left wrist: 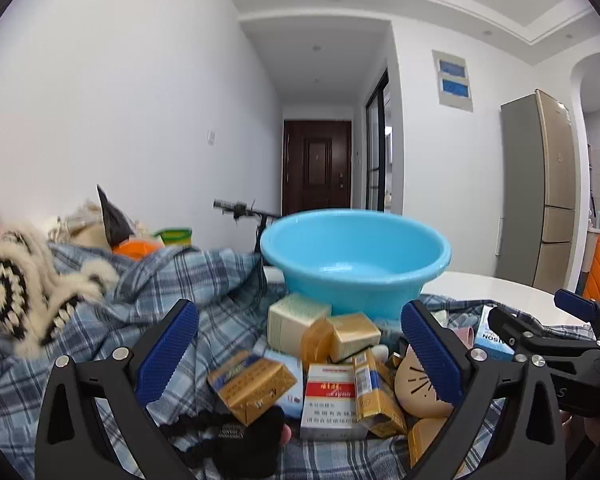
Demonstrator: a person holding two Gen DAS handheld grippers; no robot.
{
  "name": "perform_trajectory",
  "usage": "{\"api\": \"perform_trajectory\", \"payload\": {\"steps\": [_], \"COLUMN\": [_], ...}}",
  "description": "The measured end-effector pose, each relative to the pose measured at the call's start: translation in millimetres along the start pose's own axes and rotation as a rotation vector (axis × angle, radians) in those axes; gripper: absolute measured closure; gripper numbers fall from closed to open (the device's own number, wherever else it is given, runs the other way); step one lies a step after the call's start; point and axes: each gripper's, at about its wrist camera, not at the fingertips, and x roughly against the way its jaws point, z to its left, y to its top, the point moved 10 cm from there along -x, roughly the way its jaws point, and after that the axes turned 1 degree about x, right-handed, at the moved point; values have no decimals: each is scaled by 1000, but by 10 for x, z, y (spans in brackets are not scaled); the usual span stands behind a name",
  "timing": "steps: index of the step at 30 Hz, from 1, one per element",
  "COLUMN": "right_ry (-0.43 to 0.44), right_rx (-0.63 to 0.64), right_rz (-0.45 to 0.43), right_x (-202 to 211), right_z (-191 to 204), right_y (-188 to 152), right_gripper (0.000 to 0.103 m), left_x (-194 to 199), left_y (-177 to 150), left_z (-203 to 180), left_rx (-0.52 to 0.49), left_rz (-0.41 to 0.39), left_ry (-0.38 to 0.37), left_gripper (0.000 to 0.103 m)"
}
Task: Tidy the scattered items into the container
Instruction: 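Move both tools over the cluttered shirt toward the items beside the blue basin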
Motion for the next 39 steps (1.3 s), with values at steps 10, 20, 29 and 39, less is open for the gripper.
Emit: {"api": "perform_trajectory", "payload": {"steps": [10, 20, 29, 39], "right_ry": [27, -20, -16, 35], "right_rx": [-7, 6, 8, 56], "right_rz": [27, 67, 30, -34], "right_x": [21, 20, 121, 343], "right_z": [52, 19, 7, 67], "right_y": [-30, -28, 159, 900], "right_gripper": [0, 0, 0, 0], "left_x": [3, 84, 68, 180], "left_y": [-32, 64, 167, 834], "left_z": [-156, -45, -47, -194], "left_rx": [-37, -12, -3, -41], "left_rz": [33, 12, 95, 39], "left_ry": [-18, 36, 30, -17], "left_gripper": [0, 0, 0, 0]}}
